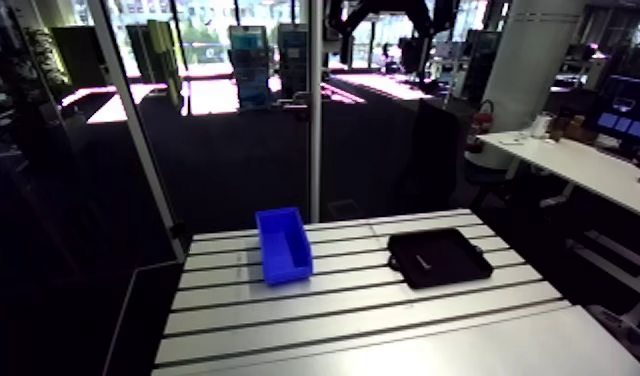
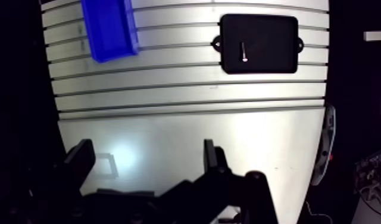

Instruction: Pick up the M10 bolt from the tray and put it into the blue bin.

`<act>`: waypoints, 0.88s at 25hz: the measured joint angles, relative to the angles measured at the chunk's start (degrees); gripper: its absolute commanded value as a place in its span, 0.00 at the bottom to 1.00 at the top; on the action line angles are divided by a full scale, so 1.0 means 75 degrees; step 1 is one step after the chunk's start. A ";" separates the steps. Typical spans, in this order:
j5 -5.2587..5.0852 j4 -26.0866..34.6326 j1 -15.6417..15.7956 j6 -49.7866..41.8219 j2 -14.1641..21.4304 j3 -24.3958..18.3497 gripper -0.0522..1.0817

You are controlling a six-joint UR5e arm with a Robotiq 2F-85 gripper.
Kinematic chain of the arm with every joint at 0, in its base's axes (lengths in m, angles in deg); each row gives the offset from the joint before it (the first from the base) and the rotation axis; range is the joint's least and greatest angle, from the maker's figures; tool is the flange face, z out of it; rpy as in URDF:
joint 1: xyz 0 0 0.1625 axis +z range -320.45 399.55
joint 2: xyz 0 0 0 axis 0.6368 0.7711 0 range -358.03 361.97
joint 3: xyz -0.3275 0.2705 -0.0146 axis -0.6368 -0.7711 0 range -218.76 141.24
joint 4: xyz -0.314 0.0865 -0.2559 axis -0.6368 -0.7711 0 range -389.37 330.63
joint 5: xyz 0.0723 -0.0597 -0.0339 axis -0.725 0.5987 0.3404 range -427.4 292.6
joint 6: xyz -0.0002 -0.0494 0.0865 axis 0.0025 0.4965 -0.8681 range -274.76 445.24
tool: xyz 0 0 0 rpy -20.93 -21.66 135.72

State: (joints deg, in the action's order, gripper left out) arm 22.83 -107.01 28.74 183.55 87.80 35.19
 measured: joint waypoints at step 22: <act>0.0024 0.0089 0.0834 -0.1041 -0.0535 -0.0294 0.05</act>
State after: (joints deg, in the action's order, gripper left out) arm 23.01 -106.35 34.99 175.74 83.78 32.99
